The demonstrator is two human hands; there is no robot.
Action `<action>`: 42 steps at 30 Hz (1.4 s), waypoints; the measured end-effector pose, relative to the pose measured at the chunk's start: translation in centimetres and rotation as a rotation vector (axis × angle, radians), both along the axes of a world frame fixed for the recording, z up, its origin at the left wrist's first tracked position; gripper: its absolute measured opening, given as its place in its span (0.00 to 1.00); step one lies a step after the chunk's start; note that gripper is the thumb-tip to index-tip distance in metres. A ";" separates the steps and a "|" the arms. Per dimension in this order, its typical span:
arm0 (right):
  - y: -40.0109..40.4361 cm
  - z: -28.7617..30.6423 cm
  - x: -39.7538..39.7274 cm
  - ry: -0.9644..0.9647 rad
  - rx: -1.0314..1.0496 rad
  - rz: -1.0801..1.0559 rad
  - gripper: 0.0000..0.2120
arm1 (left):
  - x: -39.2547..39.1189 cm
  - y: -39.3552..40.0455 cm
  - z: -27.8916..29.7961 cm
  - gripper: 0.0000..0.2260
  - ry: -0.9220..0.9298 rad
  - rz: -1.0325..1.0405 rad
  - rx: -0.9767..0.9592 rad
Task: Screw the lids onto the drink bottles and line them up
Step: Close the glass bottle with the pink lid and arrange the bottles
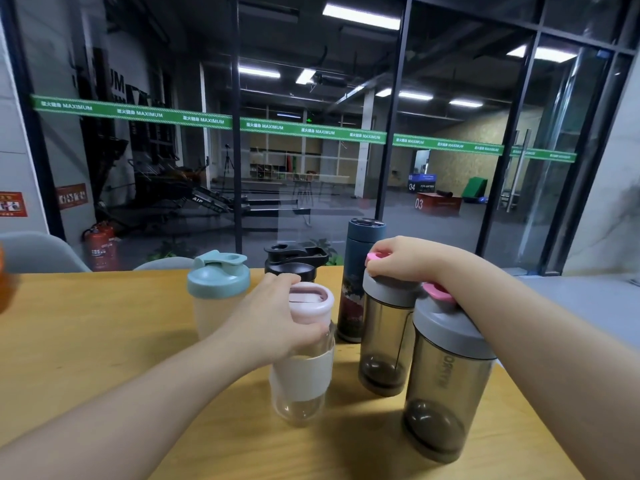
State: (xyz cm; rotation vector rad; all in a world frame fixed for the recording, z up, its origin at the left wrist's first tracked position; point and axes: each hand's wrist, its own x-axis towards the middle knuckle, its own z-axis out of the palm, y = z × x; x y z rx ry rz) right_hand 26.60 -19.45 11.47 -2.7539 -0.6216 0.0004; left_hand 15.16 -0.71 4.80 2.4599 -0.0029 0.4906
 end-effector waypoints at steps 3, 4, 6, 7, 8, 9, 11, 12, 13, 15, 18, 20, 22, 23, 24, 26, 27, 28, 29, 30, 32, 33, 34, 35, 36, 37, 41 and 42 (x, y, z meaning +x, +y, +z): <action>0.0 -0.1 0.1 0.011 0.020 0.013 0.13 | 0.6 -0.1 -0.2 0.32 -0.020 0.029 0.002; 0.0 -0.1 0.1 0.008 0.022 0.016 0.13 | 0.8 0.0 -0.3 0.32 -0.025 0.040 0.009; 0.0 -0.2 0.1 0.005 0.022 0.016 0.13 | 1.3 0.1 -0.6 0.34 -0.028 0.067 0.017; 0.0 -0.2 0.1 0.007 0.022 0.016 0.13 | 1.5 0.1 -0.7 0.36 -0.028 0.079 0.022; 0.0 -0.2 0.2 0.007 0.019 0.018 0.12 | 1.7 0.2 -0.9 0.37 -0.027 0.089 0.027; 0.0 -0.2 0.2 0.006 0.014 0.019 0.13 | 1.8 0.3 -1.0 0.38 -0.028 0.095 0.031; 0.1 -0.2 0.1 0.005 0.010 0.015 0.14 | 2.0 0.4 -1.2 0.39 -0.032 0.098 0.041; 0.1 -0.2 0.1 0.002 0.005 0.012 0.16 | 2.1 0.5 -1.3 0.39 -0.032 0.099 0.042; 0.1 -0.2 0.1 -0.006 -0.006 0.013 0.19 | 2.1 0.5 -1.3 0.39 -0.034 0.101 0.039; 0.1 -0.2 0.1 -0.023 -0.032 0.026 0.20 | 2.2 0.4 -1.4 0.40 -0.044 0.116 0.039; 0.1 -0.2 0.0 -0.032 -0.043 0.039 0.18 | 2.2 0.3 -1.5 0.39 -0.053 0.126 0.059; 0.0 -0.2 0.0 -0.037 -0.044 0.039 0.17 | 2.3 0.3 -1.6 0.39 -0.052 0.117 0.065; 0.0 -0.2 0.0 -0.040 -0.047 0.040 0.17 | 2.3 0.3 -1.5 0.39 -0.049 0.106 0.073; 0.0 -0.2 0.1 -0.040 -0.049 0.040 0.17 | 2.2 0.3 -1.5 0.40 -0.048 0.100 0.076; 0.0 -0.3 0.2 -0.040 -0.051 0.042 0.17 | 2.2 0.4 -1.4 0.40 -0.041 0.093 0.072; 0.0 -0.3 0.2 -0.040 -0.050 0.035 0.17 | 1.8 0.5 -1.1 0.40 -0.035 0.074 0.066; 0.0 -0.3 0.2 -0.038 -0.050 0.032 0.18 | 1.6 0.7 -0.8 0.40 -0.046 0.070 0.062; 0.1 -0.3 0.3 -0.036 -0.048 0.031 0.18 | 1.7 1.0 -0.5 0.39 -0.074 0.070 0.059; 0.1 -0.3 0.3 -0.033 -0.044 0.030 0.18 | 1.8 1.4 -0.2 0.38 -0.123 0.071 0.059; 0.1 -0.3 0.3 -0.029 -0.041 0.031 0.18 | 2.1 1.8 0.1 0.36 -0.186 0.075 0.062; 0.1 -0.3 0.4 -0.026 -0.039 0.032 0.18 | 2.9 2.9 0.6 0.28 -0.302 0.098 0.102; 0.1 -0.3 0.4 -0.027 -0.040 0.032 0.18 | 3.4 3.3 0.9 0.24 -0.337 0.113 0.134; 0.1 -0.3 0.4 -0.030 -0.040 0.032 0.17 | 4.0 3.7 1.0 0.22 -0.364 0.127 0.158; 0.0 -0.4 0.5 -0.033 -0.041 0.033 0.17 | 4.6 4.1 1.2 0.21 -0.374 0.139 0.164; 0.0 -0.4 0.5 -0.034 -0.042 0.034 0.17 | 5.2 4.3 1.4 0.22 -0.351 0.148 0.136; 0.0 -0.4 0.5 -0.033 -0.042 0.034 0.17 | 5.7 4.4 2.0 0.24 -0.287 0.152 0.077; 0.0 -0.4 0.6 -0.026 -0.051 0.027 0.18 | 7.9 4.6 4.2 0.28 0.006 0.082 0.039; 0.0 -0.3 0.6 -0.025 -0.054 0.024 0.18 | 8.3 4.6 4.5 0.28 0.066 0.061 0.143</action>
